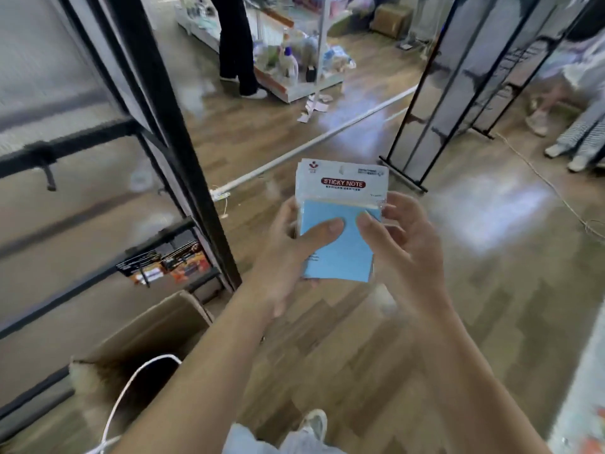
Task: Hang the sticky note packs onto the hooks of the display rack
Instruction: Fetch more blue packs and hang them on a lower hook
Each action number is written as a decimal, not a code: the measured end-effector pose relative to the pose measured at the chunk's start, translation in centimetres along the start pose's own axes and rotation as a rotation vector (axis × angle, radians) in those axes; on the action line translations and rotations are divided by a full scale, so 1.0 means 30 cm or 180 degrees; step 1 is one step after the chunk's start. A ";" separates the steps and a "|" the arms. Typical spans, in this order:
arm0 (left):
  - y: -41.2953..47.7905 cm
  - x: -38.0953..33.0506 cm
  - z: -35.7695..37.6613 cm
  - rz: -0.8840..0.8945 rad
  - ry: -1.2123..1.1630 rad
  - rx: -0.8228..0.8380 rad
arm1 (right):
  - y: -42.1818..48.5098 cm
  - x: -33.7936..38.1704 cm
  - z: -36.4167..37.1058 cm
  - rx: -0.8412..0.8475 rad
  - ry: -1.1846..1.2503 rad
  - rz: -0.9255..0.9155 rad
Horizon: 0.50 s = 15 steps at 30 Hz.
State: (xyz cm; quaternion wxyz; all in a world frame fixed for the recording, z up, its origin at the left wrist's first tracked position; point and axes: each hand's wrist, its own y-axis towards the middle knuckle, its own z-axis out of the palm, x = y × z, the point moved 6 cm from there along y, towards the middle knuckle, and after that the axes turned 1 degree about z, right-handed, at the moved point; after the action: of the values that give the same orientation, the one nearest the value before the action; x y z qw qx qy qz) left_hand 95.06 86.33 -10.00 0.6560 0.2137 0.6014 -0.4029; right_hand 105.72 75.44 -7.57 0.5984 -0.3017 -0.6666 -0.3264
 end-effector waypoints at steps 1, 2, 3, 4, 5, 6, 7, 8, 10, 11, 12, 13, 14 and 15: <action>0.042 0.003 0.049 -0.0022 0.0001 0.0031 | 0.038 -0.011 -0.061 -0.0174 -0.0028 -0.0002; 0.085 0.009 0.094 -0.0044 0.0012 0.0058 | 0.076 -0.022 -0.120 -0.0340 -0.0073 -0.0002; 0.129 0.013 0.138 -0.0067 0.0033 0.0089 | 0.113 -0.030 -0.175 -0.0481 -0.0133 -0.0017; 0.176 0.018 0.183 -0.0093 0.0055 0.0127 | 0.152 -0.037 -0.226 -0.0588 -0.0198 -0.0043; 0.226 0.024 0.227 -0.0114 0.0078 0.0168 | 0.191 -0.043 -0.272 -0.0670 -0.0243 -0.0081; 0.276 0.030 0.271 -0.0128 0.0104 0.0215 | 0.231 -0.048 -0.314 -0.0735 -0.0249 -0.0113; 0.330 0.034 0.318 -0.0139 0.0128 0.0266 | 0.276 -0.060 -0.357 -0.0795 -0.0214 -0.0122; 0.387 0.040 0.366 -0.0150 0.0143 0.0313 | 0.324 -0.072 -0.400 -0.0851 -0.0159 -0.0114; 0.508 0.053 0.453 -0.0182 0.0162 0.0392 | 0.434 -0.102 -0.486 -0.0936 -0.0088 -0.0074; 0.571 0.060 0.493 -0.0202 0.0149 0.0443 | 0.491 -0.115 -0.528 -0.0964 -0.0115 -0.0064; 0.640 0.068 0.536 -0.0217 0.0113 0.0498 | 0.554 -0.122 -0.570 -0.0980 -0.0180 -0.0080; 0.710 0.072 0.576 -0.0222 0.0063 0.0547 | 0.621 -0.125 -0.607 -0.0986 -0.0259 -0.0111; 0.783 0.073 0.615 -0.0218 0.0020 0.0583 | 0.691 -0.125 -0.642 -0.0991 -0.0335 -0.0142; 0.858 0.068 0.658 -0.0222 -0.0027 0.0614 | 0.763 -0.125 -0.680 -0.1006 -0.0403 -0.0153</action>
State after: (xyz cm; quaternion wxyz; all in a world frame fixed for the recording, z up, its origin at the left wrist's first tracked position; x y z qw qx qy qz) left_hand 127.35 85.70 -13.56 0.6205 0.2531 0.5641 -0.4824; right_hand 136.52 73.01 -8.16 0.4923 -0.3960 -0.6504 -0.4216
